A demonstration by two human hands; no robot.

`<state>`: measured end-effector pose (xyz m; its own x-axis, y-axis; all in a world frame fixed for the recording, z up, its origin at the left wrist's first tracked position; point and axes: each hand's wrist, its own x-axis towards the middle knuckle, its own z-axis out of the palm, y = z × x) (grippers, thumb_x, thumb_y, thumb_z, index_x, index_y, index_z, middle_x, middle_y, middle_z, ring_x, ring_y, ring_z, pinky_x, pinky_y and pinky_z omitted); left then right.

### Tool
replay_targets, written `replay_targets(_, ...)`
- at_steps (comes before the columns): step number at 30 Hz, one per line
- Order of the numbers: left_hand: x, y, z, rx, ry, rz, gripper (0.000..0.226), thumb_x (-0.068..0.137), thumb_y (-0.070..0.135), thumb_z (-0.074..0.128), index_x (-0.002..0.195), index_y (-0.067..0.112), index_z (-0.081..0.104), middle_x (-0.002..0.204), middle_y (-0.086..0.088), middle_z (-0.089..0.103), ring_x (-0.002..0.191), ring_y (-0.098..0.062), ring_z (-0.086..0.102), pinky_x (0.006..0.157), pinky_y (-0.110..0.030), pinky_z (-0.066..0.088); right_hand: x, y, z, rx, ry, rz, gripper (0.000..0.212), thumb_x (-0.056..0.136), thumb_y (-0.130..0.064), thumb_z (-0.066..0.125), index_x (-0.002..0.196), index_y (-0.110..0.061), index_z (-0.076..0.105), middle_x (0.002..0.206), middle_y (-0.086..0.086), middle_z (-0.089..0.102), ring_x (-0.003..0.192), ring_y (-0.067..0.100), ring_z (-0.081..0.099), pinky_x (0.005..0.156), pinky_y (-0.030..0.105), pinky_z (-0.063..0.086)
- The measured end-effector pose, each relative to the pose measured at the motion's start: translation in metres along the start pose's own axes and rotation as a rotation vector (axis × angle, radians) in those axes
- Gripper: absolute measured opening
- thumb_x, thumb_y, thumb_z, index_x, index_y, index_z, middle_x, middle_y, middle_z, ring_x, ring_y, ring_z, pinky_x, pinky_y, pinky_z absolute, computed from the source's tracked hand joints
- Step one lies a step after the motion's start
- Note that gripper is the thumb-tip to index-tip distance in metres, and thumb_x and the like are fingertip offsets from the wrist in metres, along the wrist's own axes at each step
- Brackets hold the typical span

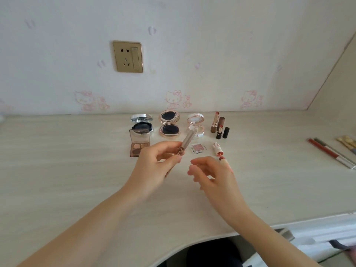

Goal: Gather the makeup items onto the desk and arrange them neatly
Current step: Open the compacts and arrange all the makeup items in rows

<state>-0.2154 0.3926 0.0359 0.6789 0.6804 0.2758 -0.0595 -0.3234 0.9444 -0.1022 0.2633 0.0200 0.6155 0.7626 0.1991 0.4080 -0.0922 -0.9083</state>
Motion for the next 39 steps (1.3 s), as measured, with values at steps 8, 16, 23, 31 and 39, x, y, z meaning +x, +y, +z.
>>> replay_targets(8, -0.012, -0.013, 0.000, 0.331, -0.026, 0.205, 0.036, 0.087, 0.003, 0.066, 0.110, 0.030, 0.070, 0.100, 0.016, 0.068, 0.096, 0.001, 0.062, 0.080, -0.011, 0.045, 0.013, -0.005, -0.003, 0.099, -0.016, 0.044, 0.008, 0.086, -0.034, 0.063, 0.089, -0.030, 0.068, 0.076, -0.004, 0.070, 0.069, 0.008, 0.064, 0.058, 0.028, 0.051)
replay_targets(16, -0.021, -0.018, 0.010, 0.511, -0.010, 0.389, 0.039, 0.086, 0.006, 0.068, 0.123, 0.019, 0.065, 0.102, 0.006, 0.068, 0.096, -0.009, 0.063, 0.086, -0.030, 0.051, 0.017, 0.001, -0.009, 0.209, 0.001, 0.173, 0.026, 0.091, -0.026, 0.059, 0.075, -0.007, 0.069, 0.055, -0.001, 0.062, 0.047, 0.008, 0.049, 0.045, 0.019, 0.037)
replay_targets(23, -0.021, -0.021, 0.004, 0.596, 0.070, 0.462, 0.022, 0.074, 0.008, 0.080, 0.092, 0.012, 0.068, 0.088, 0.007, 0.065, 0.080, -0.008, 0.062, 0.074, -0.028, 0.052, 0.010, 0.010, -0.009, 0.256, 0.008, 0.092, 0.020, 0.089, -0.019, 0.059, 0.071, -0.012, 0.067, 0.060, 0.000, 0.065, 0.049, 0.004, 0.051, 0.050, 0.013, 0.040)
replay_targets(31, -0.024, -0.022, 0.001, 0.639, 0.027, 0.513, 0.017, 0.082, 0.017, 0.071, 0.098, 0.010, 0.073, 0.090, 0.002, 0.070, 0.082, -0.013, 0.064, 0.075, -0.029, 0.051, 0.008, 0.018, -0.011, 0.226, -0.020, -0.018, 0.014, 0.088, -0.018, 0.065, 0.077, -0.022, 0.072, 0.064, 0.000, 0.068, 0.054, 0.005, 0.053, 0.055, 0.013, 0.043)
replay_targets(39, -0.023, -0.022, 0.001, 0.670, 0.045, 0.523, 0.017, 0.082, 0.019, 0.069, 0.096, 0.011, 0.074, 0.089, 0.002, 0.069, 0.083, -0.017, 0.065, 0.073, -0.038, 0.053, 0.007, 0.017, -0.010, 0.225, -0.059, -0.026, 0.015, 0.081, -0.005, 0.070, 0.082, -0.019, 0.063, 0.099, 0.007, 0.063, 0.093, 0.012, 0.063, 0.074, 0.023, 0.049)
